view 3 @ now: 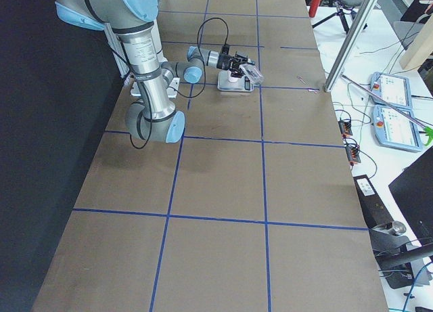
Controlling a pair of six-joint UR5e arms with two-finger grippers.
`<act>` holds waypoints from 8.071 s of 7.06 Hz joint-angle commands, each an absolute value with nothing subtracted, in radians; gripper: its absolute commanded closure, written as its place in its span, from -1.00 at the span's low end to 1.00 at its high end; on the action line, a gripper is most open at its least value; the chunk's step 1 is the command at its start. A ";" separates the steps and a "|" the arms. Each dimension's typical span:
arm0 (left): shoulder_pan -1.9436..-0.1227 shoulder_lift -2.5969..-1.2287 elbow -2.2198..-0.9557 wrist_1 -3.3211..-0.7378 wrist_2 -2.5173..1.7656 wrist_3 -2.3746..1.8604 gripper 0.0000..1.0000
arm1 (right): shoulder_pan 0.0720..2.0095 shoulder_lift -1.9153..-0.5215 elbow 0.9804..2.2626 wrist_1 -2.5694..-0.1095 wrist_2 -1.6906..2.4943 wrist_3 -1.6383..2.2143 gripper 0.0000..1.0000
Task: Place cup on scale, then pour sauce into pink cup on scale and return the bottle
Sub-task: 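Turn the bottle upright and carry it back with the right gripper, then lower the bottle onto the table with the right gripper, then open the right gripper and withdraw it from the bottle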
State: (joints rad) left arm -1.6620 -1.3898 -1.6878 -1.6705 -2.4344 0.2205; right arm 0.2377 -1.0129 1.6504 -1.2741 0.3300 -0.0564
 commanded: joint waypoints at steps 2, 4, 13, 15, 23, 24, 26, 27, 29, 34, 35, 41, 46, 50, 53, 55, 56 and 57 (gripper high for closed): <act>-1.661 -1.390 -1.687 -1.671 -2.434 0.221 -1.00 | 0.239 -1.022 1.679 -1.149 0.490 0.269 1.00; -1.661 -1.390 -1.687 -1.671 -2.434 0.221 -1.00 | 0.242 -1.041 1.757 -1.146 0.609 0.563 1.00; -1.661 -1.388 -1.690 -1.672 -2.434 0.222 -1.00 | 0.339 -1.534 2.037 -1.141 0.930 1.292 1.00; -1.661 -1.388 -1.693 -1.672 -2.434 0.222 -1.00 | 0.336 -1.625 2.008 -0.992 0.897 1.290 1.00; -1.661 -1.387 -1.694 -1.672 -2.434 0.222 -1.00 | 0.311 -1.626 1.951 -0.980 0.865 1.298 0.87; -1.661 -1.385 -1.694 -1.672 -2.434 0.222 -1.00 | 0.310 -1.626 1.947 -0.982 0.867 1.296 0.86; -1.661 -1.385 -1.694 -1.672 -2.434 0.222 -1.00 | 0.308 -1.626 1.942 -0.982 0.873 1.292 0.54; -1.661 -1.385 -1.694 -1.672 -2.434 0.222 -1.00 | 0.310 -1.626 1.944 -0.980 0.906 1.290 0.52; -1.661 -1.385 -1.694 -1.672 -2.434 0.222 -1.00 | 0.310 -1.628 1.942 -0.982 0.922 1.278 0.32; -1.661 -1.385 -1.694 -1.672 -2.434 0.222 -1.00 | 0.311 -1.628 1.947 -0.980 0.940 1.236 -1.00; -1.661 -1.385 -1.694 -1.672 -2.434 0.222 -1.00 | 0.311 -1.626 1.947 -0.980 0.942 1.235 -1.00; -1.660 -1.385 -1.692 -1.690 -2.436 0.221 -1.00 | 0.298 -1.657 1.956 -0.977 0.924 1.255 -1.00; -1.660 -1.385 -1.692 -1.690 -2.434 0.221 -1.00 | 0.196 -1.724 1.956 -0.864 0.858 1.272 -1.00; -1.660 -1.385 -1.692 -1.690 -2.437 0.221 -1.00 | 0.205 -2.026 1.939 -0.474 0.965 1.095 -1.00; -1.660 -1.385 -1.693 -1.690 -2.439 0.221 -1.00 | 0.680 -2.031 1.829 -0.353 1.479 0.784 -1.00; -1.660 -1.385 -1.695 -1.692 -2.441 0.222 -1.00 | 1.134 -1.976 1.720 -0.357 1.924 0.466 -1.00; -1.660 -1.385 -1.695 -1.693 -2.442 0.222 -1.00 | 1.361 -1.910 1.665 -0.436 2.176 0.378 -1.00; -1.660 -1.385 -1.695 -1.707 -2.442 0.221 -1.00 | 1.513 -1.867 1.678 -0.613 2.327 0.250 -1.00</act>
